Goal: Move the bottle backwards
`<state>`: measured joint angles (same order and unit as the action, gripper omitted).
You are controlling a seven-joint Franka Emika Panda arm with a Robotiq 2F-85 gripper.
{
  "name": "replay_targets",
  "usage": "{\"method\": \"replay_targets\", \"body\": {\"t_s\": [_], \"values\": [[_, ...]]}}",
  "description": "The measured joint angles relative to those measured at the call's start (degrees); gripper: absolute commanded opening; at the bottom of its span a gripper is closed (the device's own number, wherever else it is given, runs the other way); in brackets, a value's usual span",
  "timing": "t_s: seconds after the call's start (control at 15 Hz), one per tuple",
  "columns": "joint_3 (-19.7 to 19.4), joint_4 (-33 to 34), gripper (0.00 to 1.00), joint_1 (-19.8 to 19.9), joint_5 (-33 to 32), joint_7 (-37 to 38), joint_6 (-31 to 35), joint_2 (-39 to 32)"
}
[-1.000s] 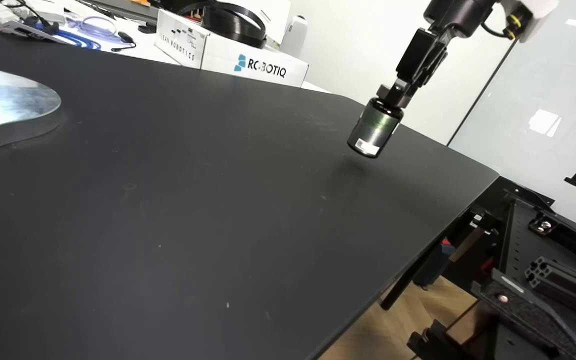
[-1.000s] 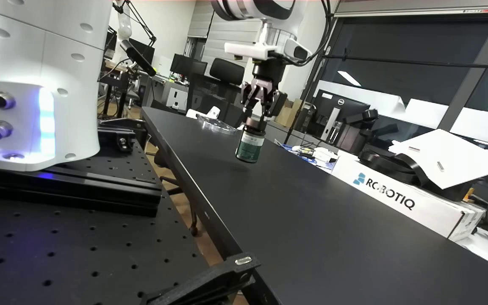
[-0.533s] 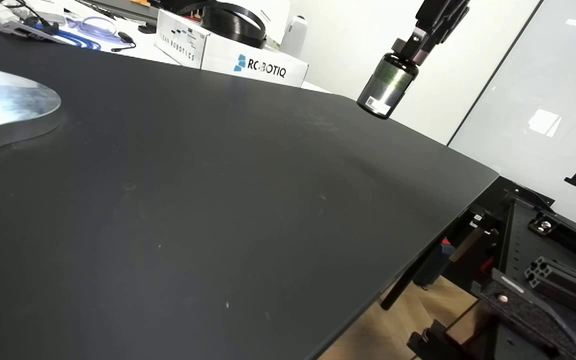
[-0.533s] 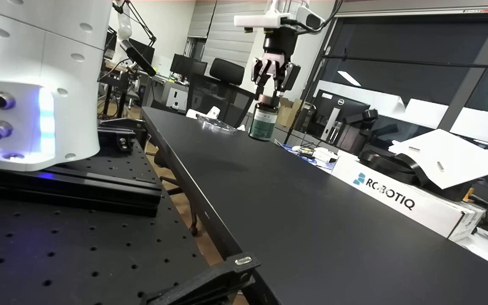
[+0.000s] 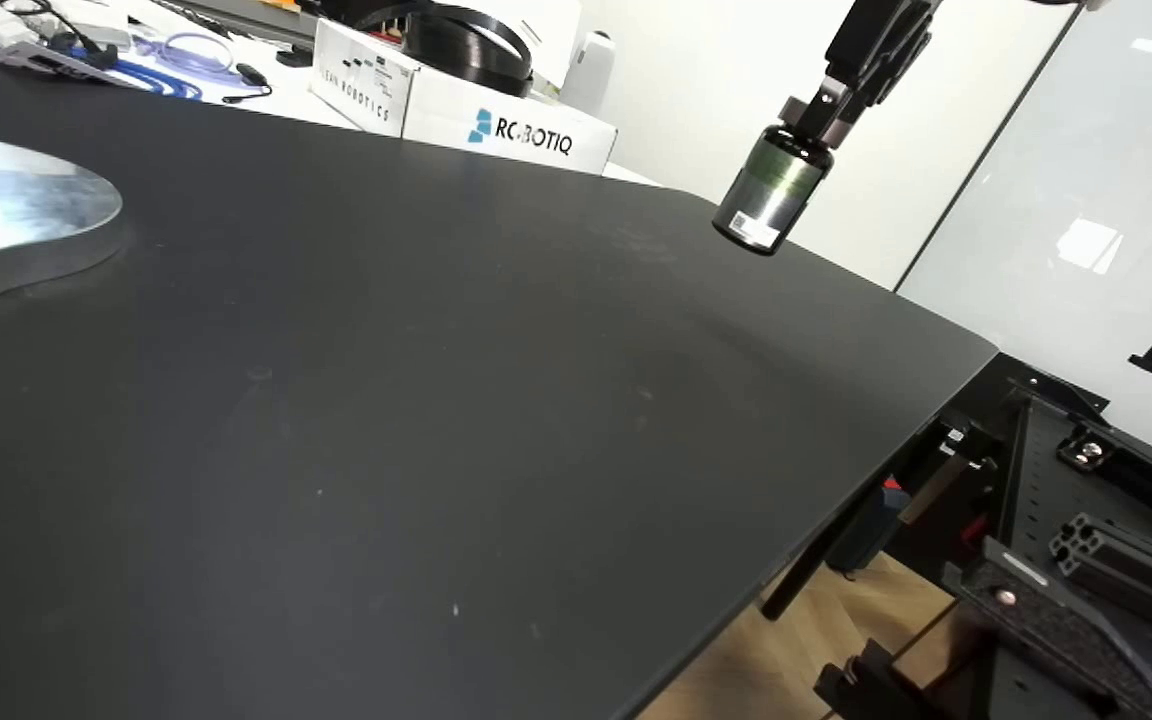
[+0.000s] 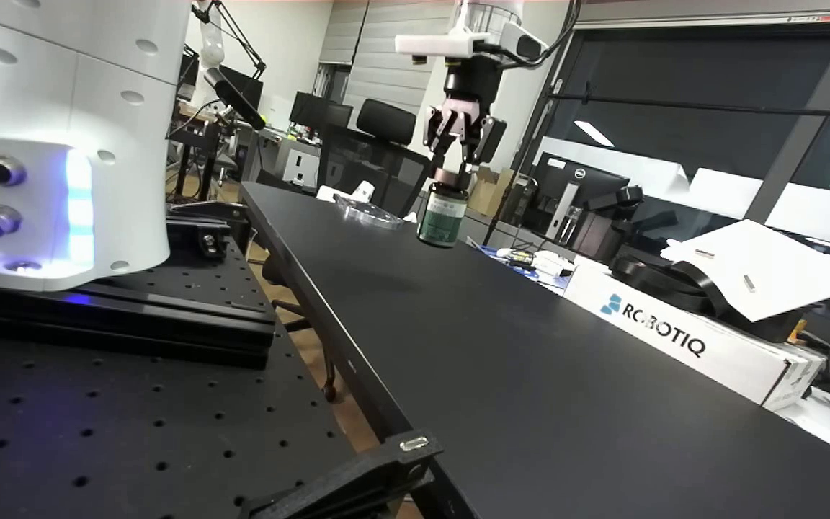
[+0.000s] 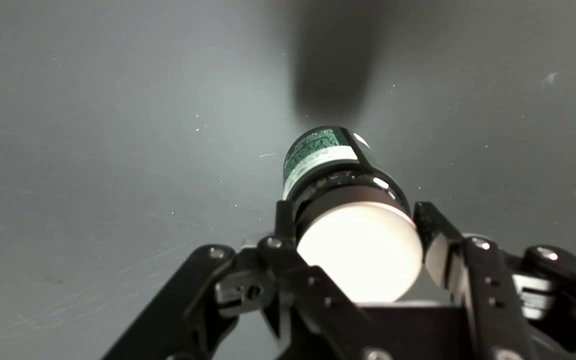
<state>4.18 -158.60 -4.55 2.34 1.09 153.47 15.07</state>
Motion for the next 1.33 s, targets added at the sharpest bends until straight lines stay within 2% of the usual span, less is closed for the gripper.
{"method": "replay_targets", "body": {"t_s": [0.27, 0.4, 0.67, 0.93, 1.2, 1.33], "values": [[-0.1, 1.0, 0.36, 0.7, -1.3, 0.0, 0.1, -1.2], [-0.4, 4.6, 0.36, 2.4, -3.2, 0.0, 0.2, -4.3], [-2.1, 17.7, 0.36, 5.7, -7.1, 0.4, -0.1, -14.7], [-3.6, 31.4, 0.36, 5.6, -9.5, 3.0, -2.0, -25.2], [-4.1, 44.6, 0.36, 4.3, -8.7, 4.1, -5.9, -34.7], [-3.6, 50.6, 0.36, 4.2, -5.1, 3.0, -8.7, -39.3]]}}
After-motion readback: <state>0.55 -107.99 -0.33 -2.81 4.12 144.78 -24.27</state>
